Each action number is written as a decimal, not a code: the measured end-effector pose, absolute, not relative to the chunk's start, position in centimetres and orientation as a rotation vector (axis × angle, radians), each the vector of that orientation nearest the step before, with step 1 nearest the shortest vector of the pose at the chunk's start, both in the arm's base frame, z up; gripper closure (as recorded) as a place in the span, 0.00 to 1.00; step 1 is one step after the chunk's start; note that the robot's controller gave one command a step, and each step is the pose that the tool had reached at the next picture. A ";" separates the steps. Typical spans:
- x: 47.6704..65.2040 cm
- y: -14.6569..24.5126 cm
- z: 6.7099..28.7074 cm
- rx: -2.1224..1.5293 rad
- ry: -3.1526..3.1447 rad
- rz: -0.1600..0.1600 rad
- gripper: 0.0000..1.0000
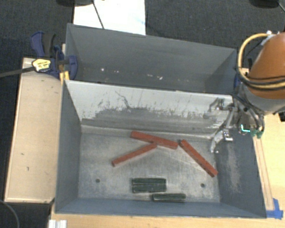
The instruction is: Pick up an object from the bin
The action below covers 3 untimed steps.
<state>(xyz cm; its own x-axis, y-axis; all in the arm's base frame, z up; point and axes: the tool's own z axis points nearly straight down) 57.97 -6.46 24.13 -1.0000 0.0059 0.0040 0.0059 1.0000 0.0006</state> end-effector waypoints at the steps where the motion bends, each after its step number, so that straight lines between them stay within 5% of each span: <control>1: 58.1 -6.4 24.6 -0.006 -3.146 0.001 0.00; 2: 57.6 -7.0 17.7 -0.161 -3.144 0.000 0.00; 3: 57.3 -7.8 16.1 -0.209 -3.137 -0.001 0.00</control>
Offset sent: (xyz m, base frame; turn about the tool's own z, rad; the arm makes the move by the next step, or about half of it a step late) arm -0.0143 -0.0153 -0.1713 0.2493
